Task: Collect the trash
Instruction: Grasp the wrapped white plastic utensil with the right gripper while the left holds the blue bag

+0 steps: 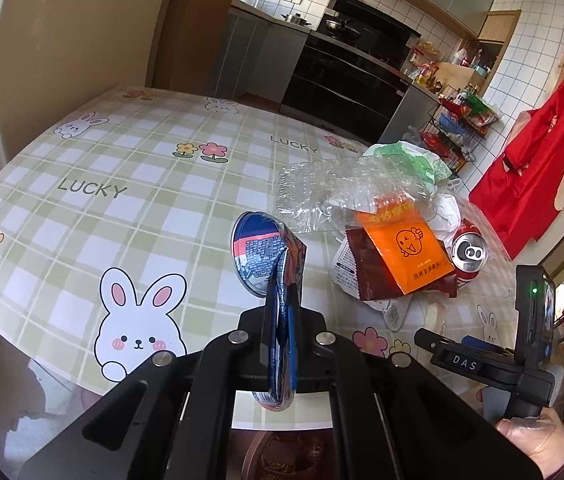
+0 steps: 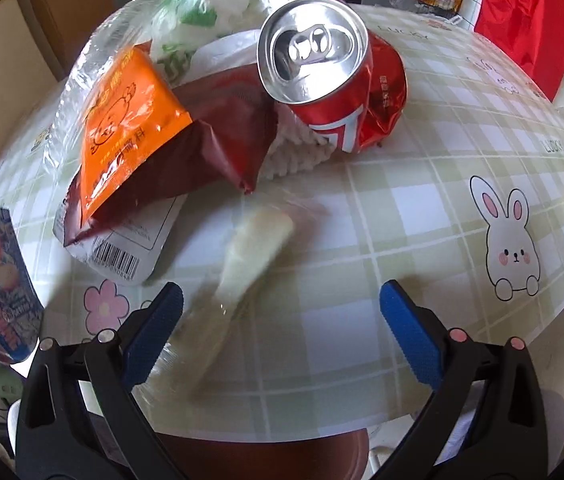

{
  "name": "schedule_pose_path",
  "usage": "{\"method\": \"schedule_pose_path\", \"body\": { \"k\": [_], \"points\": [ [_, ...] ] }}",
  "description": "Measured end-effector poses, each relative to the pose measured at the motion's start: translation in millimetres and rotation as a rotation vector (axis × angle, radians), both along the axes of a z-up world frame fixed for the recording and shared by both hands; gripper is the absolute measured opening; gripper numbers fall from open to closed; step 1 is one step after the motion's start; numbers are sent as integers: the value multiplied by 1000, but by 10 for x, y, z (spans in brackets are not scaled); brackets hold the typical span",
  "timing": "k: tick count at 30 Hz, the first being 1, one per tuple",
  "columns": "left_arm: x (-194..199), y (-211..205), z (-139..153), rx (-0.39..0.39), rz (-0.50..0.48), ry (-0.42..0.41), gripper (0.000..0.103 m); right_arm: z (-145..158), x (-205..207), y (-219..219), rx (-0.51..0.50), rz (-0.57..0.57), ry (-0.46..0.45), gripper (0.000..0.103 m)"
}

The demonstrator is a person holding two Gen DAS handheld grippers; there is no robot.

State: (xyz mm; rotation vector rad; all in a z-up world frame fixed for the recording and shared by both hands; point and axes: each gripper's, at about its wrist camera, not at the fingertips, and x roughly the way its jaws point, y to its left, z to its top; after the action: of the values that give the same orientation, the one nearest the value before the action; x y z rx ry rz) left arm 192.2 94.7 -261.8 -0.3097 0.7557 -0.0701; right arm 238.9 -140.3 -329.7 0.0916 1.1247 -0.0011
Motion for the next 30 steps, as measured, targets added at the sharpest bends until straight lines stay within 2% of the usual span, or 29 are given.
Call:
{"method": "schedule_pose_path", "body": {
  "k": [4, 6, 15, 17, 20, 22, 23, 24, 30],
  "points": [
    [3, -86, 8, 26, -19, -10, 5, 16, -76, 5, 4, 72, -20, 93],
    [3, -96, 6, 31, -21, -11, 5, 33, -107, 8, -10, 115, -39, 81],
    [-14, -121, 4, 44, -19, -7, 5, 106, -178, 189, -35, 266, -79, 47],
    [-18, -122, 3, 45, -21, -6, 5, 119, -182, 254, -43, 303, -88, 43],
    [-26, -128, 5, 47, -21, -4, 5, 143, -167, 293, -3, 347, -77, 43],
    [-31, -121, 7, 44, -21, -1, 5, 161, -160, 306, -13, 366, -69, 42],
    [-33, -117, 7, 42, -21, 1, 5, 169, -163, 305, -19, 374, -70, 34],
    [-36, -121, 8, 41, -21, 2, 5, 177, -160, 290, -20, 380, -67, 22],
    [-96, -136, 44, 40, -25, 3, 5, 205, -117, 82, 29, 368, -70, 19]
  ]
}}
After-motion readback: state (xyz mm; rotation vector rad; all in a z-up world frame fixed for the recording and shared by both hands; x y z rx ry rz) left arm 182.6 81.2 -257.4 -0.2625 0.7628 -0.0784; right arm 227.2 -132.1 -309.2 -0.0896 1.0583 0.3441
